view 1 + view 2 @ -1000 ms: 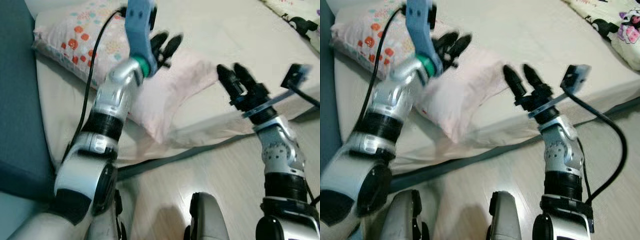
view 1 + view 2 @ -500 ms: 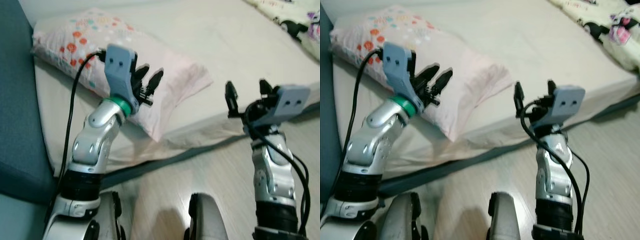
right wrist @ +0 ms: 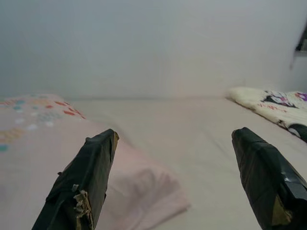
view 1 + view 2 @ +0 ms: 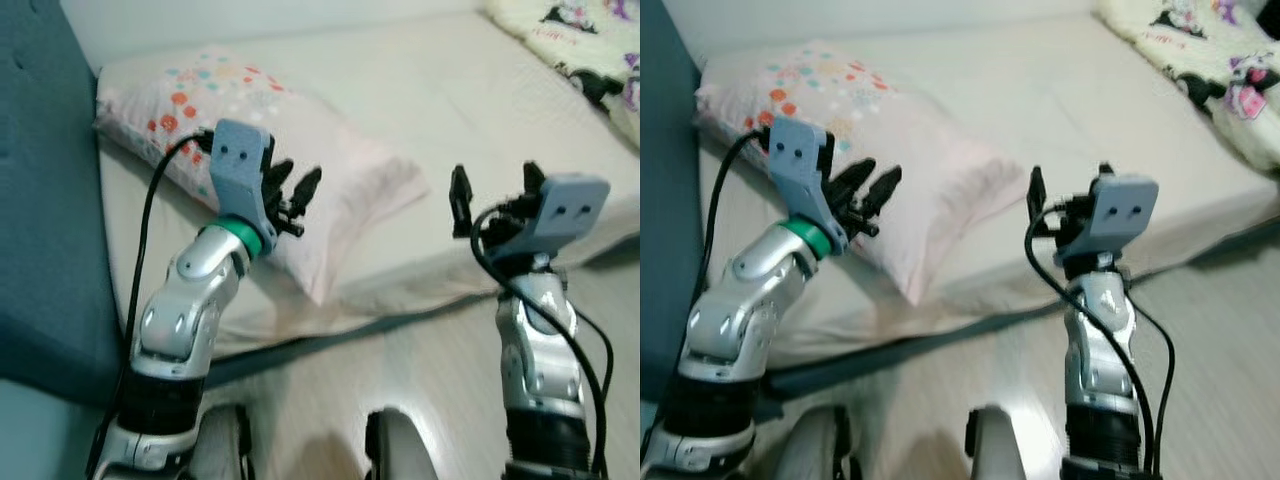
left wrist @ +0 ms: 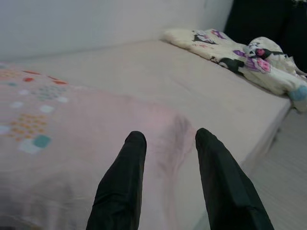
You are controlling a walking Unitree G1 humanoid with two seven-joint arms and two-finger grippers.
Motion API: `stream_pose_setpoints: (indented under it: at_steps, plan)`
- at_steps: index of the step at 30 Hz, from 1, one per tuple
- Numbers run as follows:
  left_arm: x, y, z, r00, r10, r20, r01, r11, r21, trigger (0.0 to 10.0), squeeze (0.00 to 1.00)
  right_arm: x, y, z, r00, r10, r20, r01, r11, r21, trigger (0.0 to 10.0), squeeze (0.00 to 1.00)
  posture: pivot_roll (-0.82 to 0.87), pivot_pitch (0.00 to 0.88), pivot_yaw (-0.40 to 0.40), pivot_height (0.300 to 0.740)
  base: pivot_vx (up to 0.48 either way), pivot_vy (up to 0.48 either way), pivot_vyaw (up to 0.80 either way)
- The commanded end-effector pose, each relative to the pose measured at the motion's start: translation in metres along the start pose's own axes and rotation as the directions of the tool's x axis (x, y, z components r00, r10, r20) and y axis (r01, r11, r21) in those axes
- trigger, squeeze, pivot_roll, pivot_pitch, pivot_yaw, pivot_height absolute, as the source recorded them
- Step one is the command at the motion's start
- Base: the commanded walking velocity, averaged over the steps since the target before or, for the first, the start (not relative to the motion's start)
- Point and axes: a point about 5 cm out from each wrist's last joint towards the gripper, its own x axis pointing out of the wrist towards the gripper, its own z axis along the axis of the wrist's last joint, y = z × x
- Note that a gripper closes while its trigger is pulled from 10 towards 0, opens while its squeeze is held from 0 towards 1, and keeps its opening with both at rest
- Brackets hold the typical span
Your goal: Clean up the room
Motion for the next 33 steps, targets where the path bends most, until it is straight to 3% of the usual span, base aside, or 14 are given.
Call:
stream_pose_setpoints:
  at_steps: [1,8,10,15,18,20,22,28,30,31,33]
  plan:
    - [-0.002,0.000,-0.009,0.999,0.006,-0.036,-0.006,1.000,0.003,10.0,0.00,-0.005,-0.001,-0.005,1.000,-0.009,-0.015,0.009,1.000,-0.007,10.0,0.00,0.05,0.124,0.008,0.683,0.000,0.000,0.00]
    - [-0.011,0.003,-0.035,0.993,0.029,-0.116,-0.023,0.998,0.053,10.0,0.00,-0.019,0.002,-0.030,0.994,0.014,-0.112,-0.015,1.000,-0.010,10.0,0.00,0.05,0.112,0.002,0.707,0.000,0.000,0.00]
    - [-0.019,0.005,-0.052,0.988,0.047,-0.149,-0.025,0.989,0.143,10.0,0.00,-0.033,0.005,-0.050,0.982,0.026,-0.187,-0.028,1.000,-0.009,10.0,0.00,0.05,0.103,-0.003,0.722,0.000,0.000,0.00]
    - [-0.034,0.010,-0.081,0.978,0.085,-0.190,-0.042,0.975,0.220,10.0,0.00,-0.057,0.009,-0.077,0.955,0.044,-0.294,-0.051,0.999,-0.016,10.0,0.00,0.06,0.094,-0.008,0.740,0.000,0.000,0.00]
    - [-0.054,0.017,-0.120,0.954,0.147,-0.262,-0.055,0.943,0.327,10.0,0.00,-0.080,0.015,-0.101,0.917,0.067,-0.393,-0.086,0.996,-0.029,10.0,0.00,0.05,0.083,-0.016,0.740,0.000,0.000,0.00]
    - [-0.054,0.017,-0.120,0.954,0.147,-0.262,-0.055,0.943,0.327,10.0,0.00,-0.080,0.015,-0.101,0.917,0.067,-0.393,-0.086,0.996,-0.029,10.0,0.00,0.05,0.083,-0.016,0.740,0.000,0.000,0.00]
    - [-0.073,0.026,-0.156,0.902,0.221,-0.372,-0.097,0.941,0.324,10.0,0.00,-0.102,0.014,-0.123,0.870,0.057,-0.489,-0.084,0.996,-0.034,10.0,0.00,0.05,0.077,-0.020,0.740,0.000,0.000,0.00]
    - [-0.084,0.034,-0.176,0.863,0.268,-0.428,-0.125,0.934,0.334,10.0,0.00,-0.122,0.014,-0.140,0.817,0.061,-0.573,-0.103,0.994,-0.041,10.0,0.00,0.05,0.071,-0.017,0.740,0.000,0.000,0.00]
    - [-0.092,0.042,-0.186,0.851,0.285,-0.441,-0.112,0.920,0.376,10.0,0.00,-0.144,0.022,-0.157,0.741,0.098,-0.664,-0.113,0.993,0.021,10.0,0.00,0.03,0.062,-0.011,0.740,0.000,0.000,0.00]
    - [-0.092,0.042,-0.186,0.851,0.285,-0.441,-0.112,0.920,0.376,10.0,0.00,-0.144,0.022,-0.157,0.741,0.098,-0.664,-0.113,0.993,0.021,10.0,0.00,0.03,0.062,-0.011,0.740,0.000,0.000,0.00]
    - [-0.099,0.043,-0.192,0.854,0.236,-0.464,-0.027,0.910,0.414,10.0,0.00,-0.163,0.033,-0.168,0.670,0.150,-0.727,-0.140,0.987,0.075,10.0,0.00,0.03,0.057,-0.014,0.740,0.000,0.000,0.00]
